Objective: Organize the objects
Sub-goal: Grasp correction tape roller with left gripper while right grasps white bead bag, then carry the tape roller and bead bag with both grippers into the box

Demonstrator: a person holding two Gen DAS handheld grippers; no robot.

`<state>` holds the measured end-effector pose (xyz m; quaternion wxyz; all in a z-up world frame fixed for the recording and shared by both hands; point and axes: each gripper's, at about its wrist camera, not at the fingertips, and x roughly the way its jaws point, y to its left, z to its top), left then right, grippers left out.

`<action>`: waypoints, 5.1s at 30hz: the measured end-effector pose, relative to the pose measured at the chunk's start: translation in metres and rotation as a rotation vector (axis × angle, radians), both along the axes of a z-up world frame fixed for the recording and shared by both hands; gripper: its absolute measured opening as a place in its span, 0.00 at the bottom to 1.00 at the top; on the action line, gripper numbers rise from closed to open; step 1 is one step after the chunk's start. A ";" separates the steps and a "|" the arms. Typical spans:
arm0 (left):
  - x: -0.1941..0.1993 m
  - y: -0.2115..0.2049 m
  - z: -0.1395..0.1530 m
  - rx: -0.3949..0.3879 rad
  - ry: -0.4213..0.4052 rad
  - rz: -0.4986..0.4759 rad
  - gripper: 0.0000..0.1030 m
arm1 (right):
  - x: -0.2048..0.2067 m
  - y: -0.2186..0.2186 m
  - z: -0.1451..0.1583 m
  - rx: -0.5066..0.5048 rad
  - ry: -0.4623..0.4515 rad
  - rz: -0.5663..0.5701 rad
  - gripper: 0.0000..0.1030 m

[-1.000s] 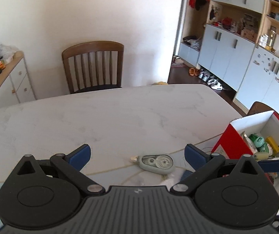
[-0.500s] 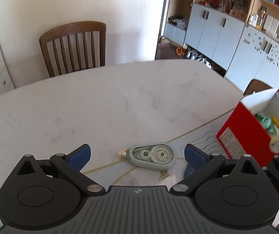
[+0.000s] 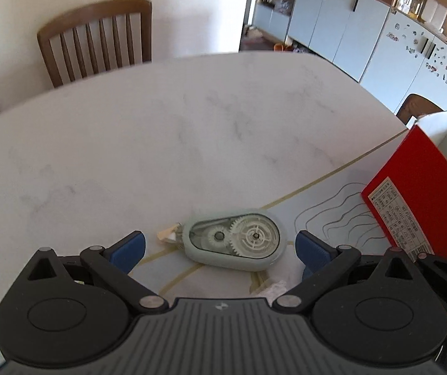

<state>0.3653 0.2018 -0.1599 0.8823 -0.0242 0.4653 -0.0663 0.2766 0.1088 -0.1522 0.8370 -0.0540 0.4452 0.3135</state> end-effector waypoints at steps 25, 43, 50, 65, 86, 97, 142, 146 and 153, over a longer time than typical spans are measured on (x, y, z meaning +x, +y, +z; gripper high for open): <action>0.017 -0.007 -0.009 0.001 0.090 0.050 0.84 | -0.001 0.002 -0.017 0.031 0.027 0.100 0.49; -0.007 0.027 -0.008 -0.055 0.066 0.109 0.83 | -0.035 -0.023 -0.006 0.029 0.029 0.022 0.26; -0.027 0.032 -0.006 -0.065 0.077 0.114 0.45 | -0.050 -0.042 0.009 0.037 0.016 -0.016 0.24; -0.026 0.028 -0.007 -0.064 0.111 0.251 0.74 | -0.045 -0.059 0.016 0.040 0.028 -0.029 0.24; 0.009 0.008 -0.017 0.106 0.101 0.460 0.78 | -0.049 -0.063 0.012 0.025 0.024 -0.002 0.24; -0.009 0.017 -0.017 0.103 0.059 0.387 0.66 | -0.055 -0.067 0.020 0.032 0.021 0.010 0.24; -0.138 -0.148 0.112 -0.002 -0.091 0.039 0.66 | -0.055 -0.223 0.116 0.163 -0.084 -0.045 0.24; -0.124 -0.180 0.115 0.001 -0.096 -0.013 0.66 | -0.043 -0.253 0.117 0.161 -0.102 -0.087 0.24; -0.099 -0.231 0.114 0.011 -0.093 -0.093 0.66 | -0.021 -0.303 0.115 0.148 -0.130 -0.157 0.24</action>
